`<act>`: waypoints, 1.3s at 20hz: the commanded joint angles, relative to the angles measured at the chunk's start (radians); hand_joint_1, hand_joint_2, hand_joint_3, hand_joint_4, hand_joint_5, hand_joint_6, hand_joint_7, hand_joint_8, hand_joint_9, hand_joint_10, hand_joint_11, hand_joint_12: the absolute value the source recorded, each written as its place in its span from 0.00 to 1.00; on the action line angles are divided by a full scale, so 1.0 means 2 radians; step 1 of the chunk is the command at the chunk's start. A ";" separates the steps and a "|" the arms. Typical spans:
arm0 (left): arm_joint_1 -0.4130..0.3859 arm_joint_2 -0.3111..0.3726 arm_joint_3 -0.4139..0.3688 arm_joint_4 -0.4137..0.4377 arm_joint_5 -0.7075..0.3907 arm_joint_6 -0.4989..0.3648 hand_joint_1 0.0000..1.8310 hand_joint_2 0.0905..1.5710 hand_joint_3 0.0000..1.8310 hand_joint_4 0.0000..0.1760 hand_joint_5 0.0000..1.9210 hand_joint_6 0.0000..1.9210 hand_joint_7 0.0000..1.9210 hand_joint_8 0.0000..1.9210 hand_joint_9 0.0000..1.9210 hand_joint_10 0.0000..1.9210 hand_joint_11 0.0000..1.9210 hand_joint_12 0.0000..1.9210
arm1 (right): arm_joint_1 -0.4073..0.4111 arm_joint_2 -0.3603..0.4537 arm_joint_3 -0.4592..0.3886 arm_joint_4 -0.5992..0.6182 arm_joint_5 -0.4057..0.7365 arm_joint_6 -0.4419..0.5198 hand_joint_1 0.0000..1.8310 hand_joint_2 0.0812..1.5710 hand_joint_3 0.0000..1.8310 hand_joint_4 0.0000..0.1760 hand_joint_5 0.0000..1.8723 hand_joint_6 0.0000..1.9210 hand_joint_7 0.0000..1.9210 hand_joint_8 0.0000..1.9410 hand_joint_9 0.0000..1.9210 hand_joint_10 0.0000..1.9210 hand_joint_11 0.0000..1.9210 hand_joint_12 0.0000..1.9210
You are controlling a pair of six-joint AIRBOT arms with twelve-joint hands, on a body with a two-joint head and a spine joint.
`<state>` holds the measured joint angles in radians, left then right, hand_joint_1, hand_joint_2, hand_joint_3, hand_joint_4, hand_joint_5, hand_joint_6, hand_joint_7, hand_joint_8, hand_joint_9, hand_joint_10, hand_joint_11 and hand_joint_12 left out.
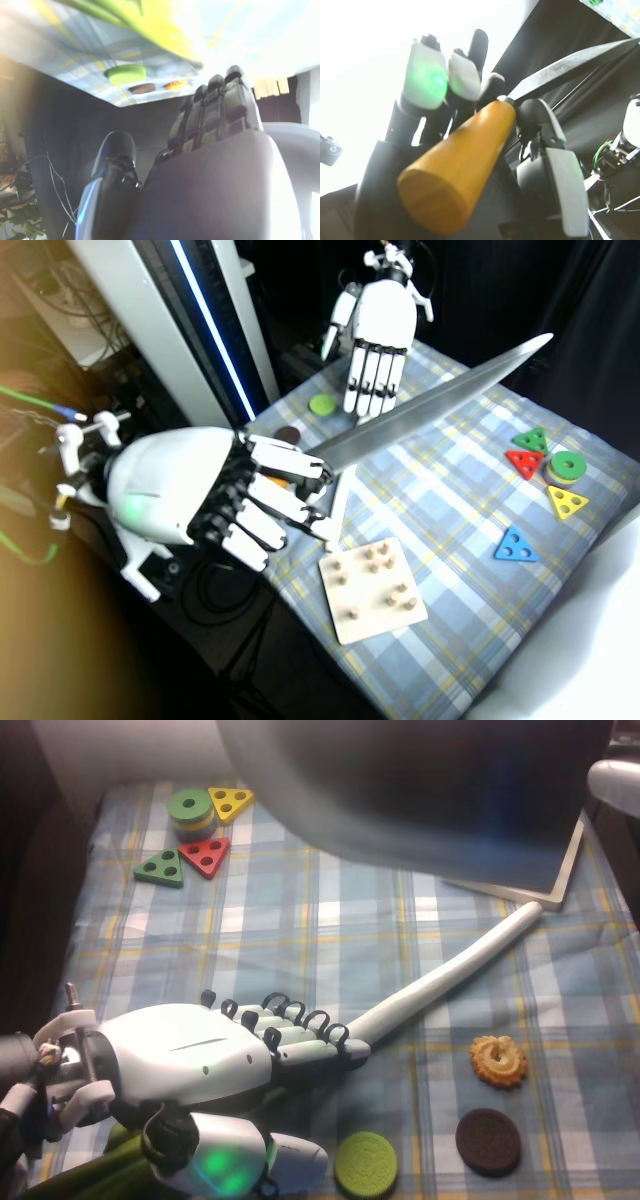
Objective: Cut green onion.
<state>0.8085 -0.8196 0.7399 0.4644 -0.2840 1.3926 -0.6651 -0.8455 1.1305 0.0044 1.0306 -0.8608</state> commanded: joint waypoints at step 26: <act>0.001 -0.013 0.019 -0.051 -0.048 -0.002 0.00 0.85 0.00 0.00 0.00 0.00 0.00 0.00 0.00 0.00 0.00 0.00 | -0.102 0.013 -0.019 -0.009 0.076 0.034 0.23 1.00 0.04 0.00 0.29 0.88 0.53 1.00 0.67 1.00 0.71 1.00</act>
<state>0.8146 -0.8494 0.7731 0.3763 -0.2878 1.3918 -0.8829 -0.8238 1.0889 -0.0402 1.0443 -0.7990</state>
